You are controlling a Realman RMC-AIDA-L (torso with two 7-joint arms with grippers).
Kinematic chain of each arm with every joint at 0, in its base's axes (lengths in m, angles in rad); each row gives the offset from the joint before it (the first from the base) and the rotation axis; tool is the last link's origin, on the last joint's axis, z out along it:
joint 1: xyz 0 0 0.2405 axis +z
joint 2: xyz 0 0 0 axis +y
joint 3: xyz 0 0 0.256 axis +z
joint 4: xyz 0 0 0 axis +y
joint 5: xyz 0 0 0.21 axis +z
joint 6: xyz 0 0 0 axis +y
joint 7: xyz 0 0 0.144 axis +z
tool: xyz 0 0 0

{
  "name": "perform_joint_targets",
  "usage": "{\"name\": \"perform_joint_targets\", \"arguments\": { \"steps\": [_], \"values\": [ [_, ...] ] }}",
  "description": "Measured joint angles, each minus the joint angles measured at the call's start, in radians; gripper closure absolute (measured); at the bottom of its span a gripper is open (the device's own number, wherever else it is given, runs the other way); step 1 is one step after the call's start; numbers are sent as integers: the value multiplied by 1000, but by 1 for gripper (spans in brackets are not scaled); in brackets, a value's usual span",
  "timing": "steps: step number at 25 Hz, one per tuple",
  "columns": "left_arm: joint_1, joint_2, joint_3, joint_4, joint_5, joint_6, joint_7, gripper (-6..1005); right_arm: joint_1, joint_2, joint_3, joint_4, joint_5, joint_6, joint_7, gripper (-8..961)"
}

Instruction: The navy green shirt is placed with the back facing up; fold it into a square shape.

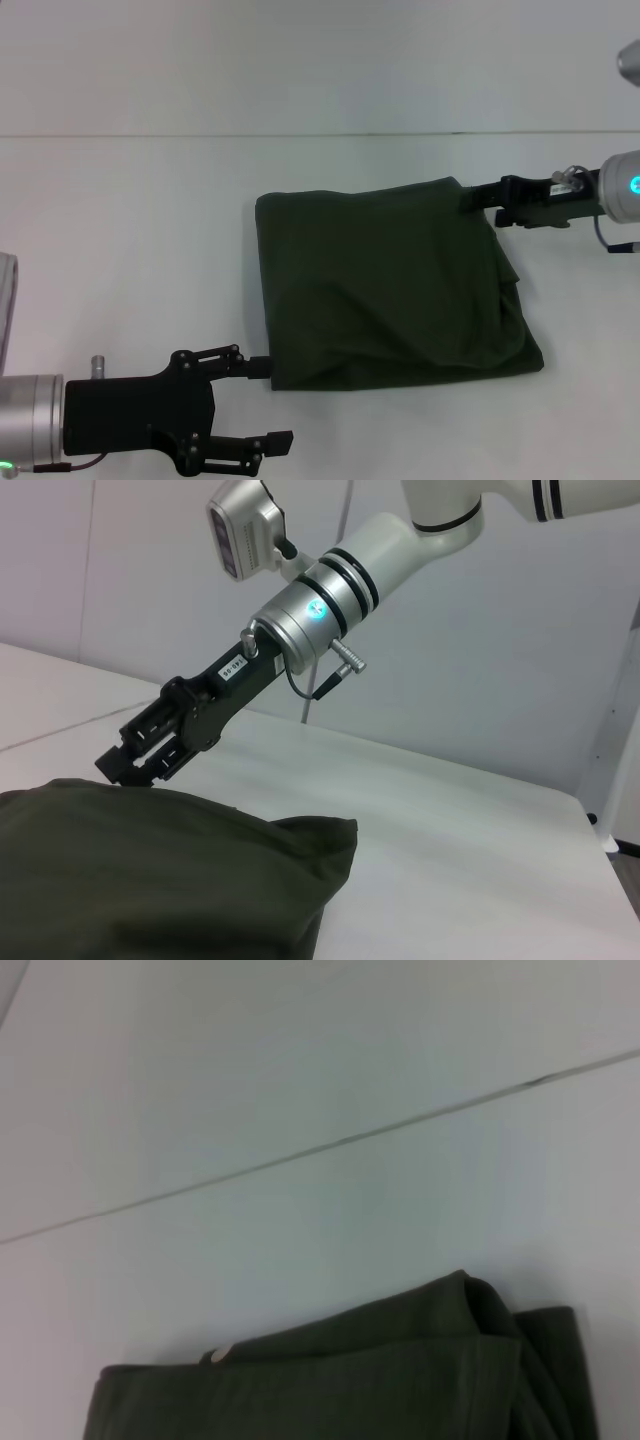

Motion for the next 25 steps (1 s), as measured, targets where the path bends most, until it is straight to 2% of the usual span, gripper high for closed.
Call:
{"name": "perform_joint_targets", "arguments": {
  "steps": [6,12,14,25],
  "values": [
    [-1,0,-1,0,-2,-5,0,134,0,20,-26,-14,2,27,-40,290],
    [0,0,-2,0,-3,-7,1,134,4,25,-30,-13,3,46,-46,520],
    [0,0,-2,0,-3,-7,1,134,5,28,-30,-11,3,52,-46,769],
    [0,0,-3,-1,-3,-4,-4,134,8,34,-25,-14,8,56,-48,936]
  ]
}}
